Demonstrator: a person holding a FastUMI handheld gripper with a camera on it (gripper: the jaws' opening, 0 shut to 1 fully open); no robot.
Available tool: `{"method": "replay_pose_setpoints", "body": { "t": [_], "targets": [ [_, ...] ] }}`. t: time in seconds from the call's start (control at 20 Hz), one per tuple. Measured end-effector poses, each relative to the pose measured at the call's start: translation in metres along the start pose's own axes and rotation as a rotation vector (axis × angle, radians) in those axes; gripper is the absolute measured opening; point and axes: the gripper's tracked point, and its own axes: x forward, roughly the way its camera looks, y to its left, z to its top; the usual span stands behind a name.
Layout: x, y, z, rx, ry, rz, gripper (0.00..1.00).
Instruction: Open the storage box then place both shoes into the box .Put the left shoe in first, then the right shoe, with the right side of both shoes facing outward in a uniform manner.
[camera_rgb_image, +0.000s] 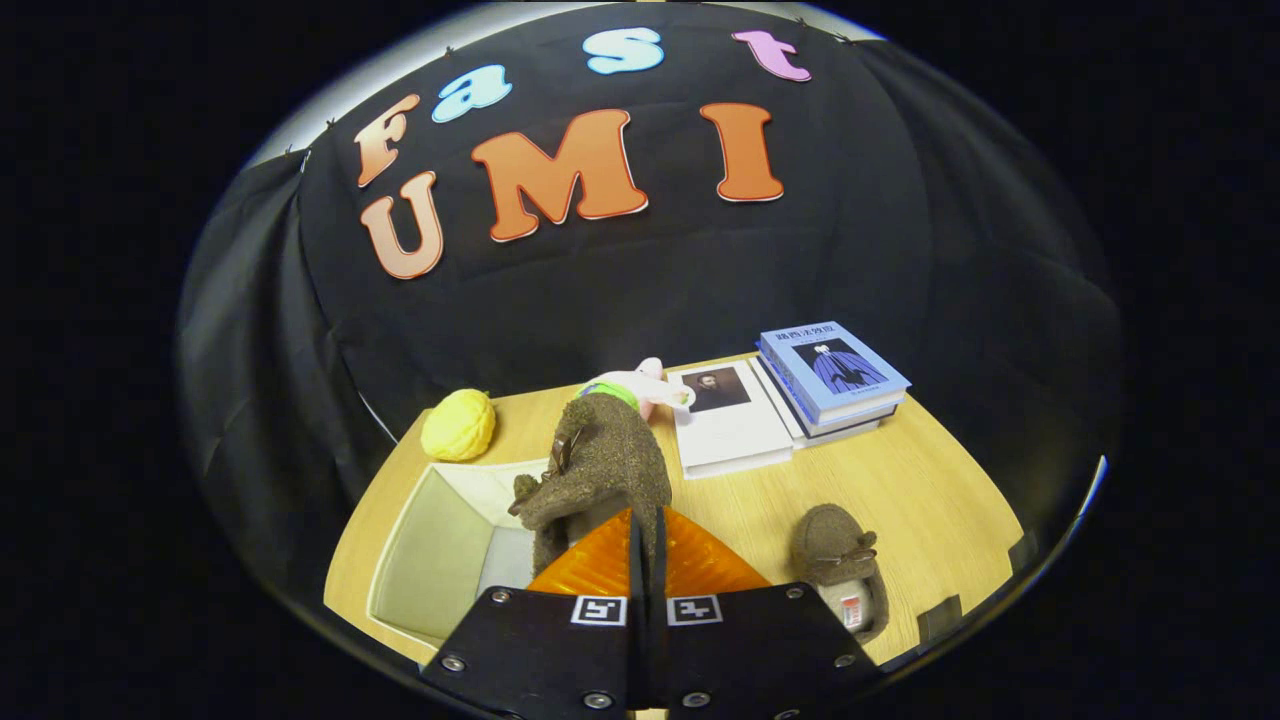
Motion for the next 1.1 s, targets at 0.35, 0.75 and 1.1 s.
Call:
{"method": "replay_pose_setpoints", "body": {
  "t": [0.35,0.75,1.1],
  "targets": [
    [-0.006,0.066,0.017,0.021,-0.004,0.092,0.00],
    [-0.001,0.139,-0.014,0.029,0.051,0.179,0.00],
    [0.017,0.162,-0.048,0.019,0.107,0.158,0.02]
  ]
}}
